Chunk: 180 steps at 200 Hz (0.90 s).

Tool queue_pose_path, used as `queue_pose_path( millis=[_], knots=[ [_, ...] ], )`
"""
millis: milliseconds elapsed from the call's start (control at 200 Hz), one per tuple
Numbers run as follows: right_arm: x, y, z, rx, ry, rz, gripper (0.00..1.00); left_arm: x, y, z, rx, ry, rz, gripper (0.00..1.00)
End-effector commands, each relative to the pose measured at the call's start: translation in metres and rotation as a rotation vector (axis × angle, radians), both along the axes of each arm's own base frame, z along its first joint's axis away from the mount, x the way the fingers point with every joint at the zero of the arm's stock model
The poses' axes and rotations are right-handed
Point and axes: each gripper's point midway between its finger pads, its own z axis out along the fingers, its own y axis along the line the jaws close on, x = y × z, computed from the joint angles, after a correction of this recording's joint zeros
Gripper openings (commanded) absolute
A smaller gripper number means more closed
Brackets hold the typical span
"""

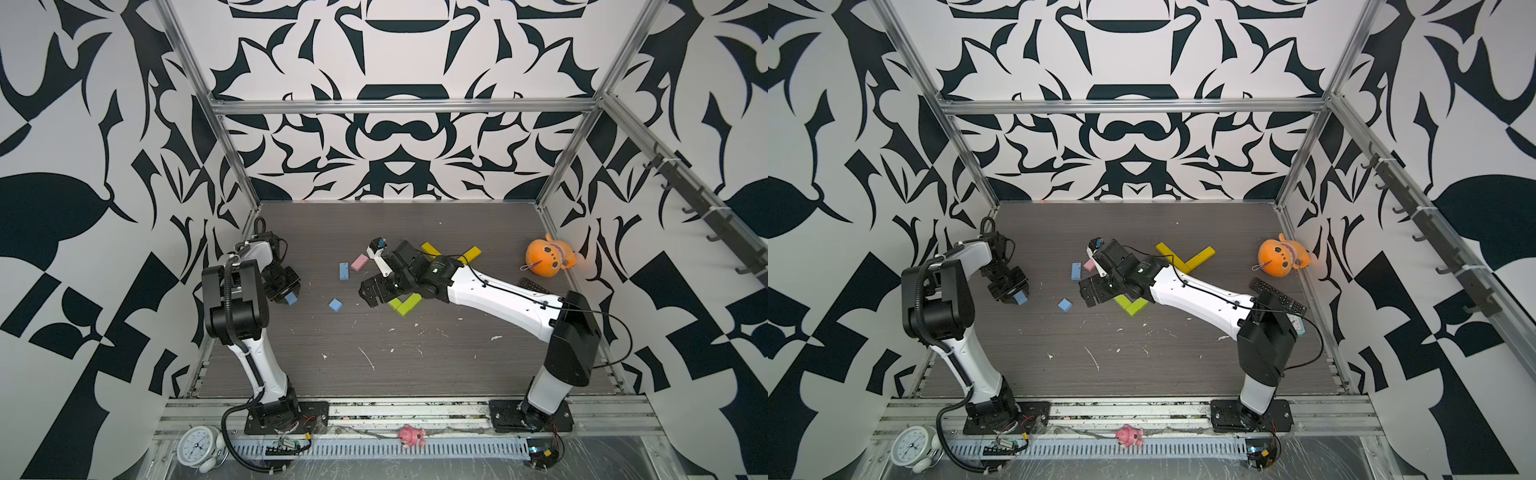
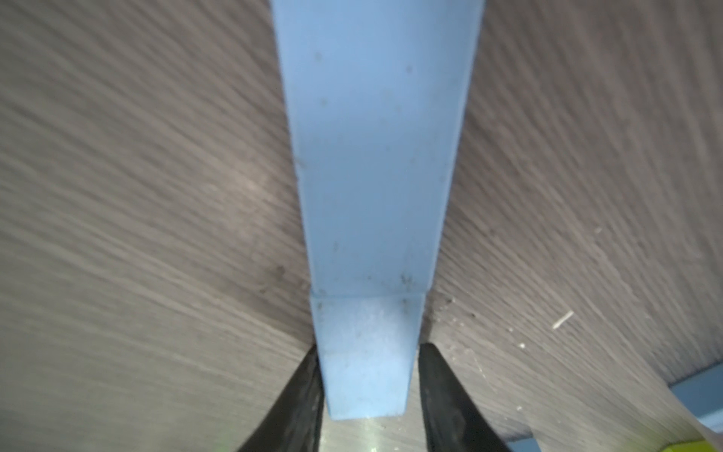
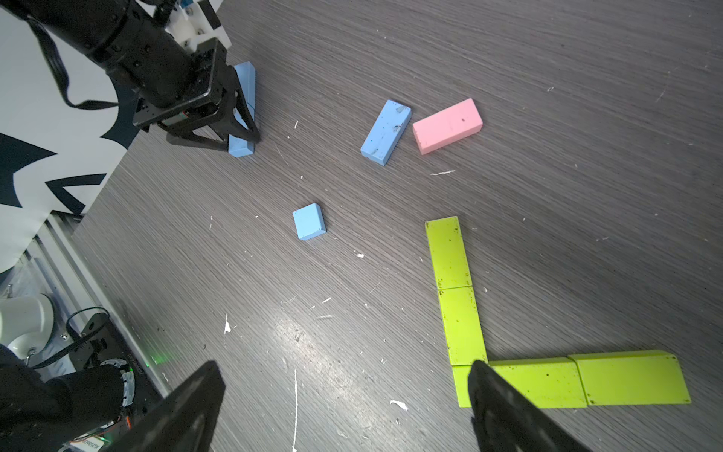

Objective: Assemble the letter v with building blocks
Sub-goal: Move the building block to the center of the board.

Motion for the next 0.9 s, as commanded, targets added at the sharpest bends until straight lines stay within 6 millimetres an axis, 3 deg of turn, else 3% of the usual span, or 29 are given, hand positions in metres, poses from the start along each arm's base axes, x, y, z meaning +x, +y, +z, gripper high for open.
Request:
queue_pose_path(
  millis=[0, 500, 730, 895],
  knots=[
    [0.005, 0.006, 0.025, 0.051, -0.045, -0.010, 0.99, -0.005, 0.004, -0.012, 0.001, 0.031, 0.021, 0.46],
    [0.003, 0.005, 0.025, 0.056, -0.044, -0.013, 0.99, -0.008, 0.000, -0.012, -0.018, 0.025, 0.026, 0.48],
    [0.003, 0.005, 0.029, 0.067, -0.042, -0.012, 0.99, -0.015, 0.000, 0.000, -0.009, 0.015, 0.017, 0.67],
    [0.000, 0.005, 0.031, 0.077, -0.040, -0.009, 0.99, -0.017, -0.005, 0.020, -0.021, -0.024, 0.003, 0.79]
  ],
)
